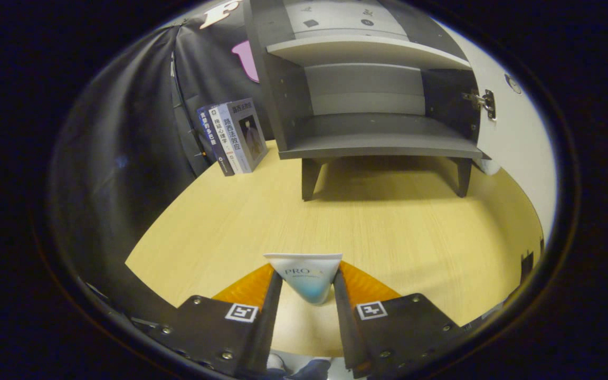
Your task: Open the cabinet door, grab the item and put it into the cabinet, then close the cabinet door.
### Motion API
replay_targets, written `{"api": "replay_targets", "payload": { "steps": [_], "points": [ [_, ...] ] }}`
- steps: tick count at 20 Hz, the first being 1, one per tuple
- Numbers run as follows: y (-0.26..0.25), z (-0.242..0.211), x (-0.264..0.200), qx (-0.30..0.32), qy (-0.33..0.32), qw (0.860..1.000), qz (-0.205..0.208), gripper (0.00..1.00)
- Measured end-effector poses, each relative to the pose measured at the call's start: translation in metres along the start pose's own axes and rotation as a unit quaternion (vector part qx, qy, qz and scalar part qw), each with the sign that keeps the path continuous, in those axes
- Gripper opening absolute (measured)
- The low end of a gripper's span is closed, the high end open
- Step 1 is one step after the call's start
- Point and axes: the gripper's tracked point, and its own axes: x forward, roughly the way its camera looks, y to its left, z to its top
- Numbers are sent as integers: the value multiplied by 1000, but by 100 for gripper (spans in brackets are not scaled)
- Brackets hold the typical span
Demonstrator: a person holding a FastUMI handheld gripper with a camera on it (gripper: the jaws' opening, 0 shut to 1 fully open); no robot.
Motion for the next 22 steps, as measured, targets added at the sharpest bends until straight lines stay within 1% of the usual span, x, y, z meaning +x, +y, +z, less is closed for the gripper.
{"api": "replay_targets", "payload": {
  "steps": [2, 4, 8, 13, 17, 19, 22],
  "points": [
    [-1, 17, -12, 0, -10, 1000, 1, 54],
    [-4, 44, -29, 2, -26, 1000, -3, 53],
    [-6, 131, -71, -1, -94, 996, -7, 53],
    [-6, 253, -114, -30, -186, 982, -18, 53],
    [-13, 328, -118, -53, -236, 970, -36, 53],
    [-19, 358, -109, -49, -246, 967, -39, 53],
    [-38, 395, -85, -36, -254, 965, -55, 53]
  ]
}}
